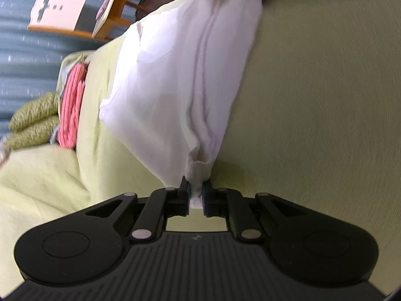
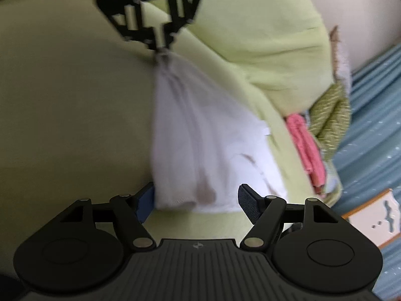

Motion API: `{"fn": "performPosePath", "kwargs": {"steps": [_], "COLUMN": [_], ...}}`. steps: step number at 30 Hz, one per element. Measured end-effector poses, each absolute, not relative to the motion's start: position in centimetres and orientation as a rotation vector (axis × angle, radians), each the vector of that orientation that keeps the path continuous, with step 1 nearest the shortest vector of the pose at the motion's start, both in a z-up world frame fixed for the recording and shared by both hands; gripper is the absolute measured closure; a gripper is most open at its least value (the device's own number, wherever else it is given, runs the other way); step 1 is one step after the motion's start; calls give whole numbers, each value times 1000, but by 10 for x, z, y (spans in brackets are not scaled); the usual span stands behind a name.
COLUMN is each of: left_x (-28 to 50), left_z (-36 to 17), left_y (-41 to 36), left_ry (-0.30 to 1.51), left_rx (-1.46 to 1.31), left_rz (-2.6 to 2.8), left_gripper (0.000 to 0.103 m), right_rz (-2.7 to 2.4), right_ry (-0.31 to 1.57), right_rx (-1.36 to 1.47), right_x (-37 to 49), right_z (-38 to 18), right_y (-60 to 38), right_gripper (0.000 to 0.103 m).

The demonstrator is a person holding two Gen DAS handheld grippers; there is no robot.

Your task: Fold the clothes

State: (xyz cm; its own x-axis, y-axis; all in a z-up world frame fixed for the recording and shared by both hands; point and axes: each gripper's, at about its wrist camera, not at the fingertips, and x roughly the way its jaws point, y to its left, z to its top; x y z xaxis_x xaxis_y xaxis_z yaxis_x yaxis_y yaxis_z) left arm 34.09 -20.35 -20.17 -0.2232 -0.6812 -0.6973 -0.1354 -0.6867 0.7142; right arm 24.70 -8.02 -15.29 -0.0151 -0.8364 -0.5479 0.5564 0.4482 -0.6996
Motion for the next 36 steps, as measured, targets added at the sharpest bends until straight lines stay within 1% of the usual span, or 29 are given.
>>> {"fn": "performPosePath", "kwargs": {"steps": [6,11,14,15,18,19,21,24,27,29,33,36], "left_x": [343,345,344,343,338,336,330,319,299,282,247,228], "left_z": [-194,-186,-182,-179,-168,-163,-143,-107,-81,-74,-88,-104], "left_y": [-204,-204,-207,-209,-217,-221,-234,-268,-315,-350,-417,-458], "left_ry": [-872,-828,-821,-805,-756,-749,-698,-558,-485,-447,-356,-233], "left_rx": [1659,1702,1752,1771,1837,1858,1882,1884,1865,1858,1880,1903], "left_rz": [-1992,-2013,-2026,-2033,-2055,-2065,-2095,-2144,-2175,-2205,-2259,-2279], "left_gripper": [96,96,97,97,98,98,98,98,98,98,98,92], "right_rz": [-1160,-1062,-949,-908,-832,-812,-779,-716,-700,-721,-782,-809], "right_ry": [1088,1117,1125,1124,1095,1076,1014,863,724,661,591,581], "right_rx": [-346,-277,-129,-69,136,209,365,648,867,977,1086,1132], "right_x": [239,235,227,224,211,204,183,142,99,74,34,16], "right_z": [-155,-144,-131,-127,-115,-109,-97,-82,-73,-72,-78,-93], "right_y": [-96,-105,-123,-129,-152,-162,-183,-214,-246,-269,-314,-343], "right_gripper": [34,45,65,76,82,89,92,92,92,92,92,90]}}
